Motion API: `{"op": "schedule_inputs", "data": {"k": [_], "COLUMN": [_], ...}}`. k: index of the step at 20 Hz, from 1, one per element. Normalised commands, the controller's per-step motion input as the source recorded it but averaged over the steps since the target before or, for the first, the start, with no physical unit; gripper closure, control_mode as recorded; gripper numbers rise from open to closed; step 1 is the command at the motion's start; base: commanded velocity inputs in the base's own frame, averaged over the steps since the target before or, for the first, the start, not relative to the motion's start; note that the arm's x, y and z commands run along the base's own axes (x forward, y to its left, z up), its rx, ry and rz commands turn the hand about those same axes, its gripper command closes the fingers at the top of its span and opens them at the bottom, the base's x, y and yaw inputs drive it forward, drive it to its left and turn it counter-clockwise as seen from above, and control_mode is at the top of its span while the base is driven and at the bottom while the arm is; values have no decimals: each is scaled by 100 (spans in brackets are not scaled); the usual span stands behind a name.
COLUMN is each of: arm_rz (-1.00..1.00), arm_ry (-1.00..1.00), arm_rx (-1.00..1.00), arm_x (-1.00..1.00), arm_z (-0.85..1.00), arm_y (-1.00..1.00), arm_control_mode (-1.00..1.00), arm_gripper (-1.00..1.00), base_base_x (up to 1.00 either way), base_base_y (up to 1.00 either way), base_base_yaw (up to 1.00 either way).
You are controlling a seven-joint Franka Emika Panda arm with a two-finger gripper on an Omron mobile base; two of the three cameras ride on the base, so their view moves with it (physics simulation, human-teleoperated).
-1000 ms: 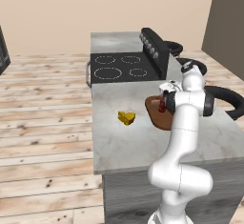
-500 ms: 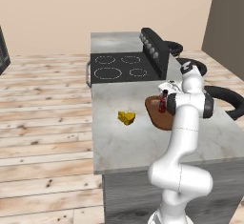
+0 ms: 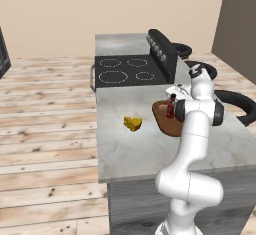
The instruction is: Retrieve the reheated potato from the microwave, then place the potato, cheese, and condiment on the cutting board.
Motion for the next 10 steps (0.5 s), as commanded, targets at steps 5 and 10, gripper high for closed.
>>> {"op": "schedule_inputs", "data": {"k": [5,10], "arm_rz": [1,0], "arm_ry": [-3,0], "arm_rx": [0,0], "arm_x": [0,3], "arm_z": [-12,-6], "arm_y": [-2,-2], "arm_control_mode": [-100,-100], "arm_gripper": [-100,-100], "base_base_x": [0,0], "base_base_y": [0,0], "base_base_yaw": [0,0]}}
